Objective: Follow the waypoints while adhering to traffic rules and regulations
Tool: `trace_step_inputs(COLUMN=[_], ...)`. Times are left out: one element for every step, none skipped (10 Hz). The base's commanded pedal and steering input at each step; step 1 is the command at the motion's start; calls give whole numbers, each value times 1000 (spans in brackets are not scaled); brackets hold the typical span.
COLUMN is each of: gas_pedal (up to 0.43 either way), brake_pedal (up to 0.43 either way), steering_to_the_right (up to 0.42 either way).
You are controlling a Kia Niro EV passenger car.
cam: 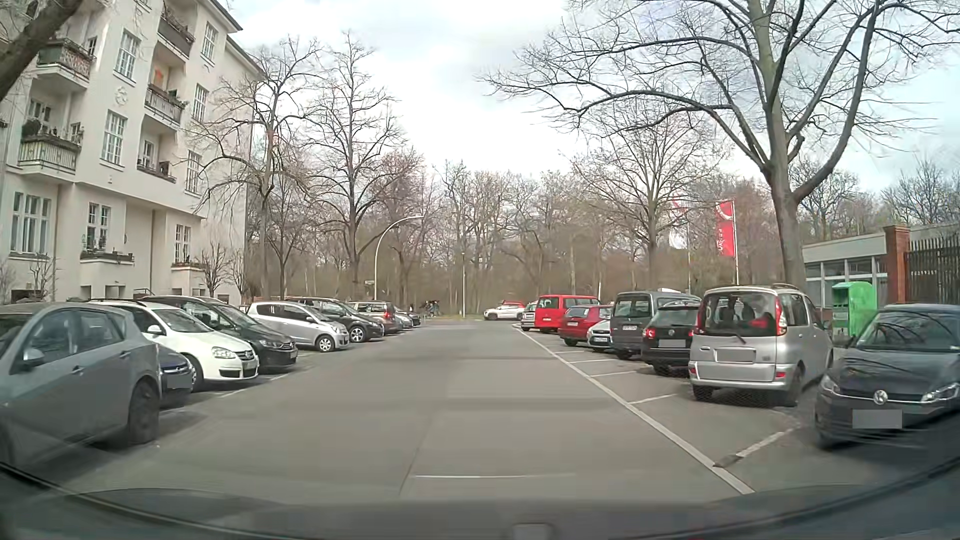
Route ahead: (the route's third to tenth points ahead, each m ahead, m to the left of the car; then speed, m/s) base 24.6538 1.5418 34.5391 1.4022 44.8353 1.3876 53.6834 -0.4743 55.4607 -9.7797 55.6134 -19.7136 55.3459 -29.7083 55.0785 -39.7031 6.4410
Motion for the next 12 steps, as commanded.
trace_step_inputs(gas_pedal=[0, 0, 0, 0, 0, 0, 0, 0, 0, 0, 0, 0], brake_pedal=[0, 0, 0, 0, 0, 0, 0, 0, 0, 0, 0, 0], steering_to_the_right=[6, 6, 6, 6, 6, 6, 6, 6, 6, 4, -1, -2])
